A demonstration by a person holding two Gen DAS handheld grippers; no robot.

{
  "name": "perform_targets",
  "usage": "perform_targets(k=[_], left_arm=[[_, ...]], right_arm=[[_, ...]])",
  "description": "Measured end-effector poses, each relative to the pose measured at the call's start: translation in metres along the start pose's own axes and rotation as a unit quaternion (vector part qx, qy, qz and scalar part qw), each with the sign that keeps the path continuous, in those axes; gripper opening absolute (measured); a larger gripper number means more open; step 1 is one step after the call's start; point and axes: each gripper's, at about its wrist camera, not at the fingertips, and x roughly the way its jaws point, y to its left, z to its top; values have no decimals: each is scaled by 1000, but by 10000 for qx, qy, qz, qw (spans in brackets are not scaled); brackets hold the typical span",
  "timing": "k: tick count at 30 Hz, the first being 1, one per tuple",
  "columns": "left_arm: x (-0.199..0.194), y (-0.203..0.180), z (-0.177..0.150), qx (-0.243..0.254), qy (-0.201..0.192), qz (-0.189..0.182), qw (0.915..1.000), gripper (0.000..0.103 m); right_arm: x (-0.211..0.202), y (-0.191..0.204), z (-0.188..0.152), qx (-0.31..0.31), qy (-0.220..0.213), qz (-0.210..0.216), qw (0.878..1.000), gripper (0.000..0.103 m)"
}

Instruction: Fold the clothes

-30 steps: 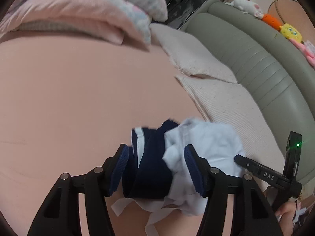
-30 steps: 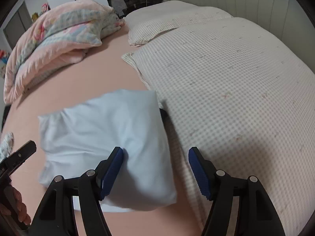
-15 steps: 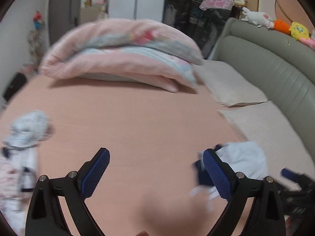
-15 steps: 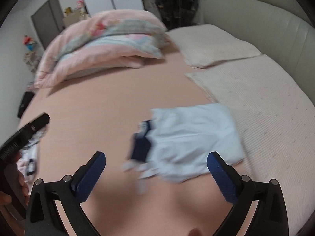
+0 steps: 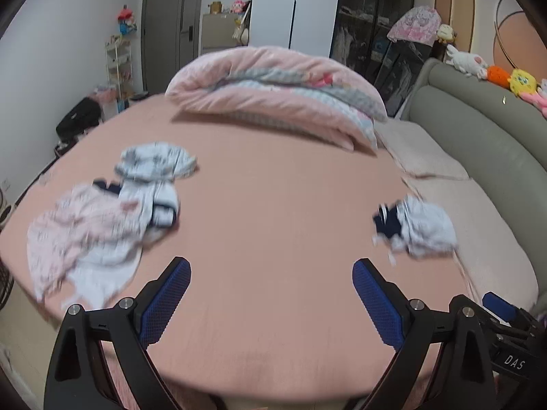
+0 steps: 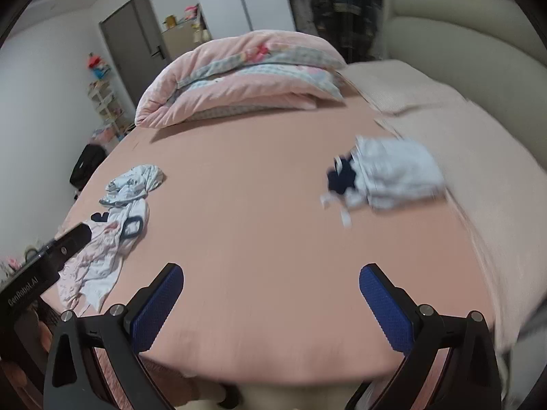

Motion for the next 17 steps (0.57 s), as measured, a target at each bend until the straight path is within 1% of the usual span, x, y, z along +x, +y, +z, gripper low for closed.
perform_targets(k=[2,5,7,10,17], left_arm=[[-6,-5,-20,177,57,-16,9998,96],[-3,-17,-32,310,103,-44,9995,96],[-2,-18,-33,288,131,-86,9995,96],[-2,-21,-34,297,119,-146,9994,96],[2,-20,-35,258,126,-103,9995,96]], right_arm=[[-5,0,-7,-34,0,-72,10000,103],[-11,0,-17,-86,-1,-180,9998,103],[-16,1,-24,-121,-2,-252,9996,103],[-17,-2,-24,-161,9,-327,9993,103],[-9,-9,-20,-166,84,-339,9993,103]])
